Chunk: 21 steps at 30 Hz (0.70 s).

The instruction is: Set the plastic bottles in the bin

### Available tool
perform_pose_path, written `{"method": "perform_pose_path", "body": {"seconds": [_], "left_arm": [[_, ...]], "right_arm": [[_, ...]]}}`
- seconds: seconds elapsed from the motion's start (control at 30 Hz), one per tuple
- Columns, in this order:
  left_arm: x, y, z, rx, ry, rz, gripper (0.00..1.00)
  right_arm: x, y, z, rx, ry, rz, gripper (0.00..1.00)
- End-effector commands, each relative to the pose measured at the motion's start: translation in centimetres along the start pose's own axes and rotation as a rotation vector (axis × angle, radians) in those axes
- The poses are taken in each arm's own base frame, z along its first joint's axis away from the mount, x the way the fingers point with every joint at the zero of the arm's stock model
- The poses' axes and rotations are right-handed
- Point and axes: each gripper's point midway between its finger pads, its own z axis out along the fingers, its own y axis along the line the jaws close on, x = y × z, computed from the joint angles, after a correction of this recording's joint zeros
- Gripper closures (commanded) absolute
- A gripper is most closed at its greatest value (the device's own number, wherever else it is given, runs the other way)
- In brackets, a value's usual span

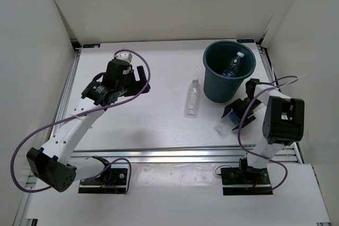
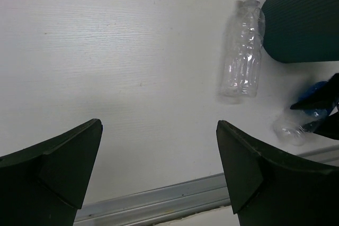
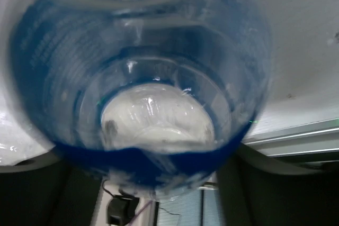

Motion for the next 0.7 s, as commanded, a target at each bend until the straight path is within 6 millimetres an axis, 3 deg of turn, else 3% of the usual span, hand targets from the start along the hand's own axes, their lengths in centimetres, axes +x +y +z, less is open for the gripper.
{"method": "perform_pose_path", "body": {"seconds": [0.0,0.03,0.07,0.17,0.3,0.37,0.4,0.47,0.53,0.57,0.63,0.67], "left_arm": [[-1.0,0.7,-0.7,-0.033,-0.034,0.005,0.00],[-0.8,0.8,-0.7,-0.037,-0.026,0.006,0.00],[-1.0,0.7,-0.6,-0.037,-0.026,0.006,0.00],[-0.9,0.9,-0.3,-0.051,-0.022,-0.003,0.00],[-1.2,1.3,-0.2,-0.083,-0.042,-0.036,0.00],[-1.2,1.5,0.1,-0.099,-0.042,-0.045,0.00],[-0.8,1.2,0.3,-0.083,-0.021,-0.044,0.00],[-0.4,0.5,0.8,-0.034,0.012,-0.039,0.02],[0.1,-0.6,1.1,0.017,0.046,-0.053,0.02],[0.0,-1.0,1.1,0.035,0.045,-0.065,0.02],[0.6,-1.1,2.2,0.038,0.079,-0.064,0.01],[0.4,-1.3,2.3,0.039,0.078,-0.064,0.01]], "right_arm": [[-0.8,-0.1,0.4,0.036,-0.022,-0.027,0.33],[-0.9,-0.2,0.2,0.049,-0.030,-0.026,0.49],[-0.8,-0.6,0.1,0.067,-0.028,-0.023,0.52],[1.1,0.0,-3.0,-0.016,-0.032,-0.038,0.55],[5.4,3.1,-11.6,-0.242,-0.072,-0.072,0.60],[7.0,4.2,-15.3,-0.318,-0.084,-0.086,0.60],[7.6,6.0,-18.9,-0.425,-0.119,-0.120,0.60],[8.2,7.6,-23.0,-0.543,-0.156,-0.187,0.60],[7.7,9.6,-26.0,-0.599,-0.205,-0.243,0.60],[7.8,11.0,-30.0,-0.684,-0.295,-0.308,0.60],[6.1,13.5,-32.3,-0.716,-0.392,-0.389,0.60],[4.9,15.1,-34.9,-0.749,-0.477,-0.421,0.60]]}}
